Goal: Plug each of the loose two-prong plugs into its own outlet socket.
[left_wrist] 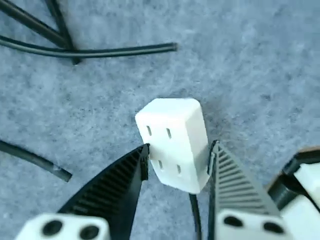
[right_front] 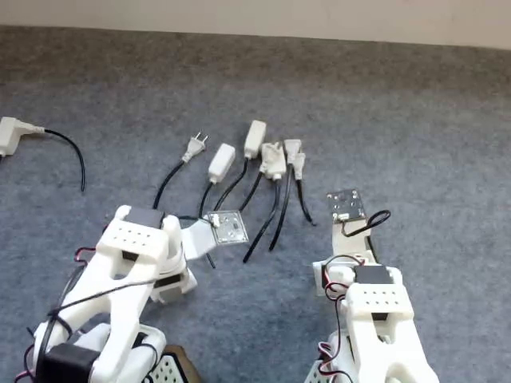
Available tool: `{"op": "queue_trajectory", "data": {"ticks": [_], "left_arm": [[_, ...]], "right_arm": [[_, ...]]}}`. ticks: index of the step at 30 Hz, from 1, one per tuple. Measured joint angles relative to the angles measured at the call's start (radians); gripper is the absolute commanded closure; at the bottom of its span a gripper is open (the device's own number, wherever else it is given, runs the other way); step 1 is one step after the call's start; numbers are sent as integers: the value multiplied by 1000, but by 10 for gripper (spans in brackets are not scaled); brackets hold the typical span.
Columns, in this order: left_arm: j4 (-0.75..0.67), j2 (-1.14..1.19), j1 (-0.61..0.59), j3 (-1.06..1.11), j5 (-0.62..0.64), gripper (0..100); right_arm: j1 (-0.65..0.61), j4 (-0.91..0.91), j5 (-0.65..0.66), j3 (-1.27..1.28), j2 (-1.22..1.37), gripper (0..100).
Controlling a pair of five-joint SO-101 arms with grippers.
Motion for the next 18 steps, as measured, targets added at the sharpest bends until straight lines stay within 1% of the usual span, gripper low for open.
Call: {"op": "queue_trajectory", "data": {"ticks": [4,9,12,18], "left_arm": [[-57,-2,-2,23,0,806],[-68,9,0,32,-2,804],[-11,6,6,-2,-2,805],[170,6,5,-130,-2,807]], "right_arm": [[0,0,0,0,0,774],[0,0,0,0,0,774],[0,0,0,0,0,774],[0,0,0,0,0,774]]}}
